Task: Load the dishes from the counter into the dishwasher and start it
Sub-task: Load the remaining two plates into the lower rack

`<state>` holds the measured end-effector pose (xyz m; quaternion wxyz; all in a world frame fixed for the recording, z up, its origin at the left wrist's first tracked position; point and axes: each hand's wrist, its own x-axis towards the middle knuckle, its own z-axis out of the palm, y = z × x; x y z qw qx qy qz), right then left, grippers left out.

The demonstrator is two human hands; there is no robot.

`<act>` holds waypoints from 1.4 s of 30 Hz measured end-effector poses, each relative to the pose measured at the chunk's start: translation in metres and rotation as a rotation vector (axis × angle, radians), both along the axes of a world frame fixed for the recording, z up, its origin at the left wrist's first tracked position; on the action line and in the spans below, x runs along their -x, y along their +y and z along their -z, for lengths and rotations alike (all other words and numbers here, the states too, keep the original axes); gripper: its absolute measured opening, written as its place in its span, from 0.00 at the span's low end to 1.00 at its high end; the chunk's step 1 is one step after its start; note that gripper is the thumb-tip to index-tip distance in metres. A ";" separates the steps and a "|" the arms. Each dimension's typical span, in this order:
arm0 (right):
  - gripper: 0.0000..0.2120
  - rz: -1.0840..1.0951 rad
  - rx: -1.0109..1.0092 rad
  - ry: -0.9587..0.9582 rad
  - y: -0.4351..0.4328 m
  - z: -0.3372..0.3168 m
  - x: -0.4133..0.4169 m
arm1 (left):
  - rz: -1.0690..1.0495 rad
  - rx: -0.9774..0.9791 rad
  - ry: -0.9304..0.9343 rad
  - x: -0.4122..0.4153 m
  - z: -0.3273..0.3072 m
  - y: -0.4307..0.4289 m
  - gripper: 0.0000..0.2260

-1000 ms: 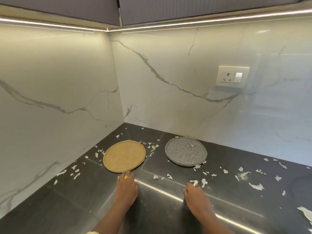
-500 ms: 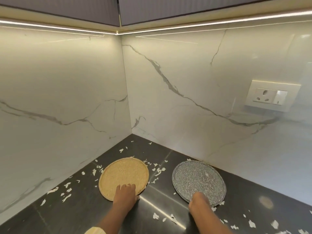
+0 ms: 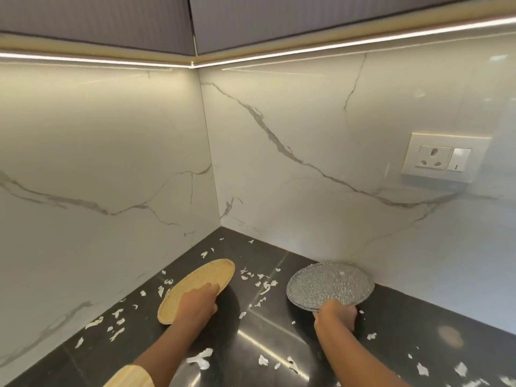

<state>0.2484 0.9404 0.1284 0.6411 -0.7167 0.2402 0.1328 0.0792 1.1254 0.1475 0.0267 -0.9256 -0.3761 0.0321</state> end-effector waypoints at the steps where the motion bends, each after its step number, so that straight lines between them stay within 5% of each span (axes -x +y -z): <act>1: 0.14 -0.051 0.088 -0.086 -0.003 -0.007 0.002 | -0.028 -0.033 -0.053 0.003 -0.009 0.001 0.12; 8: 0.10 -0.444 0.554 -0.753 -0.042 -0.050 0.016 | -0.073 0.046 -0.613 0.033 -0.047 -0.025 0.08; 13: 0.07 -0.581 0.704 -0.983 -0.071 -0.058 0.042 | -0.012 0.210 -0.952 0.059 -0.058 -0.056 0.08; 20: 0.05 -0.582 0.691 -1.002 -0.108 -0.048 0.104 | 0.039 0.336 -1.041 0.097 -0.039 -0.108 0.18; 26: 0.04 -0.539 0.651 -0.969 -0.152 -0.033 0.159 | 0.046 0.435 -1.057 0.125 -0.016 -0.147 0.10; 42: 0.06 -0.465 0.437 -0.822 -0.314 -0.026 0.265 | 0.034 0.441 -1.094 0.217 -0.020 -0.333 0.07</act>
